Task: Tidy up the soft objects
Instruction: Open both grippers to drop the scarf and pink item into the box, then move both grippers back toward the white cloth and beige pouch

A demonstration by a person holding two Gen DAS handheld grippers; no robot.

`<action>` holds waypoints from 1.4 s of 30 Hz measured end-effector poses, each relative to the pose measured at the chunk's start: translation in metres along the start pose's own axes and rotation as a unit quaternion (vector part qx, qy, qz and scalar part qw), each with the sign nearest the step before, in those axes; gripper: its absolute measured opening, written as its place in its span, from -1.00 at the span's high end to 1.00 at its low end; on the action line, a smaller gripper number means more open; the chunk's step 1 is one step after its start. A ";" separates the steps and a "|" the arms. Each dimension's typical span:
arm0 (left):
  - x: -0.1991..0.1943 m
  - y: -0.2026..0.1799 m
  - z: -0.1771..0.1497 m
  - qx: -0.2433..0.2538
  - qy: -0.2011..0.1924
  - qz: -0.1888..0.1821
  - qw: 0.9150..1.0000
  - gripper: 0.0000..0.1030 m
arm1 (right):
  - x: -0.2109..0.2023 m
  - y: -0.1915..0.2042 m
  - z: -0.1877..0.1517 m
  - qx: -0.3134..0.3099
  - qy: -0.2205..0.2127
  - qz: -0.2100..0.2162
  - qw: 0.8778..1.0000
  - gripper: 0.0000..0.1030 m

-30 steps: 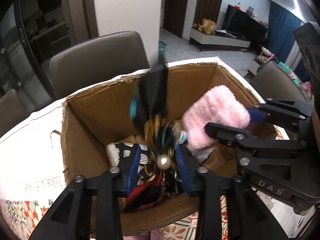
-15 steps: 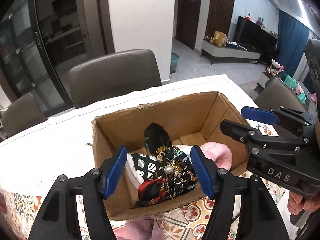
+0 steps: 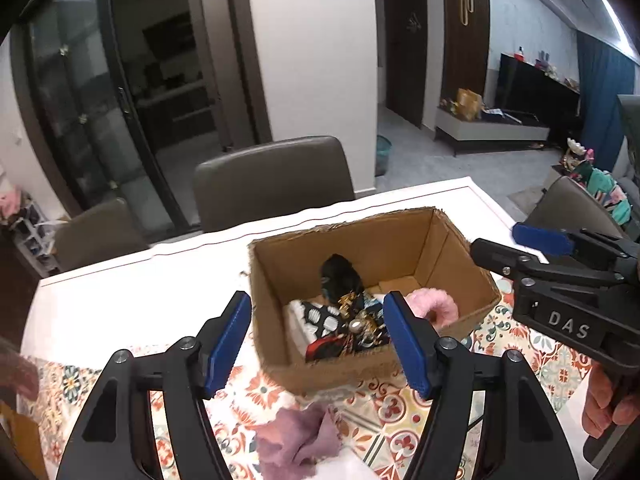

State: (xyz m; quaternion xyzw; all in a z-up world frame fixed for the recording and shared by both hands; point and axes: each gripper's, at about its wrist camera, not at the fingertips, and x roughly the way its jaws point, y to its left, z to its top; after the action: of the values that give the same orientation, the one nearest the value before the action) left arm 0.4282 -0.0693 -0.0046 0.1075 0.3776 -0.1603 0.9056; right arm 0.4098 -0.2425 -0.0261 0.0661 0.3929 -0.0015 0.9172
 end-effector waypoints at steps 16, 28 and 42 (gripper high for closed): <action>-0.069 -0.015 -0.059 -0.023 -0.039 0.038 0.998 -0.32 | -0.053 0.004 -0.053 0.001 -0.016 -0.015 1.000 -0.18; -0.090 -0.019 -0.111 -0.056 -0.025 0.038 0.997 -0.34 | -0.069 0.002 -0.098 0.008 0.005 -0.024 1.000 -0.43; -0.097 -0.024 -0.160 -0.100 -0.024 0.047 0.994 -0.34 | -0.088 0.005 -0.143 0.007 -0.019 -0.030 0.999 -0.43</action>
State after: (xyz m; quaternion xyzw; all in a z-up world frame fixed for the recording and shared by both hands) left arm 0.2509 -0.0207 -0.0469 0.0306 0.3640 -0.0813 0.9273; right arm 0.2463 -0.2241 -0.0602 0.0608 0.3770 -0.0331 0.9236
